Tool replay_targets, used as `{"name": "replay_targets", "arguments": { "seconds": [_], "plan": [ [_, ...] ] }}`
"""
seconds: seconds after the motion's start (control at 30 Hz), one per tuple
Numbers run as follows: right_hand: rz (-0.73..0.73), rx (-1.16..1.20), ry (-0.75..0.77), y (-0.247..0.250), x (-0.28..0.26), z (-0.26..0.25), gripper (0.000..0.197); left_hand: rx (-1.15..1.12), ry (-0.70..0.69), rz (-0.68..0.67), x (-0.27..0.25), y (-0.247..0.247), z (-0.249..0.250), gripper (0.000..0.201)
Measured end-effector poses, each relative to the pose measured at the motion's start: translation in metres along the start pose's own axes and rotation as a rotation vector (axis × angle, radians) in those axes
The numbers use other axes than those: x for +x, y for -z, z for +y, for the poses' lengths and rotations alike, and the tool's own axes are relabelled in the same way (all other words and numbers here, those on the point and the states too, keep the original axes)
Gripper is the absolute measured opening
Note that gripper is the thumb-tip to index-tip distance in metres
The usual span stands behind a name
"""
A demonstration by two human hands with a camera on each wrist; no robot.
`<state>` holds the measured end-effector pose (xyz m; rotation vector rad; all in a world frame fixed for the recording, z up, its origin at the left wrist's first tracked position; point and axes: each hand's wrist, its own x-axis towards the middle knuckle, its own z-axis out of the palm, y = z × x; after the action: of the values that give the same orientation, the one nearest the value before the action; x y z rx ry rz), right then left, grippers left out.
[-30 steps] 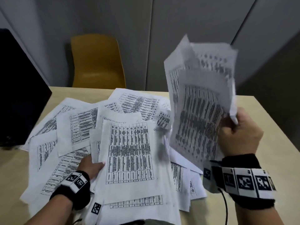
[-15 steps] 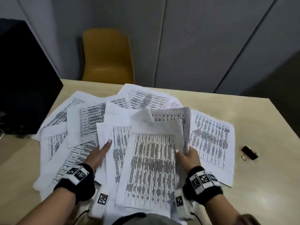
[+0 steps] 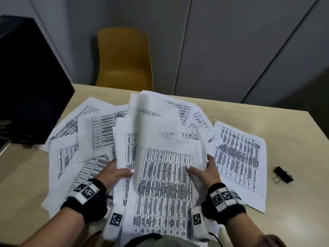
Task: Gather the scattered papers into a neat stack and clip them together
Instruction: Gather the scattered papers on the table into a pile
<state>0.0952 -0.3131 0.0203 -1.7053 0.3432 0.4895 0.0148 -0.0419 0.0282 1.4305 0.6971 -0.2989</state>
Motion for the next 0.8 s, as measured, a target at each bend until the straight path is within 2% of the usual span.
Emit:
{"name": "replay_targets", "arguments": {
  "seconds": [0.07, 0.17, 0.27, 0.3, 0.33, 0.4, 0.5, 0.57, 0.63, 0.7, 0.73, 0.8],
  "plan": [
    [0.073, -0.041, 0.051, 0.003, 0.003, -0.003, 0.095, -0.025, -0.015, -0.032, -0.003, -0.001, 0.003, 0.052],
    [-0.081, 0.3, -0.062, 0.011, 0.008, -0.003, 0.106, -0.072, -0.013, -0.049, -0.003, 0.002, 0.006, 0.054],
    [-0.201, 0.194, -0.105, 0.006, 0.013, 0.006, 0.132, -0.097, -0.022, -0.043, 0.004, 0.004, 0.002, 0.059],
    [-0.203, 0.166, -0.119, 0.003, 0.014, 0.011, 0.134, -0.064, -0.022, -0.039, 0.005, 0.003, 0.001, 0.065],
    [-0.204, 0.127, -0.132, 0.001, 0.012, 0.013, 0.134, -0.017, -0.023, -0.016, 0.006, 0.001, -0.002, 0.06],
    [-0.222, 0.024, -0.133, -0.002, 0.01, 0.019, 0.125, 0.069, -0.014, 0.032, 0.01, 0.001, -0.008, 0.041],
    [-0.142, -0.079, -0.177, 0.005, 0.021, 0.034, 0.091, 0.063, -0.011, -0.02, 0.015, 0.003, -0.012, 0.051],
    [-0.044, -0.051, -0.135, 0.009, 0.027, 0.037, 0.067, 0.105, -0.092, -0.016, 0.019, 0.006, -0.007, 0.044],
    [0.044, -0.006, -0.14, 0.015, 0.032, 0.034, 0.058, 0.17, -0.236, 0.14, 0.029, 0.014, 0.002, 0.035],
    [0.113, 0.001, -0.143, 0.022, 0.036, 0.032, 0.051, 0.461, -0.297, 0.372, 0.04, 0.03, 0.011, 0.048],
    [0.137, 0.007, -0.147, 0.027, 0.039, 0.032, 0.048, 0.705, -0.258, 0.411, 0.044, 0.04, 0.013, 0.058],
    [0.152, 0.026, -0.194, 0.035, 0.044, 0.04, 0.053, 1.127, -0.054, 0.308, 0.047, 0.051, 0.013, 0.07]
  ]
}}
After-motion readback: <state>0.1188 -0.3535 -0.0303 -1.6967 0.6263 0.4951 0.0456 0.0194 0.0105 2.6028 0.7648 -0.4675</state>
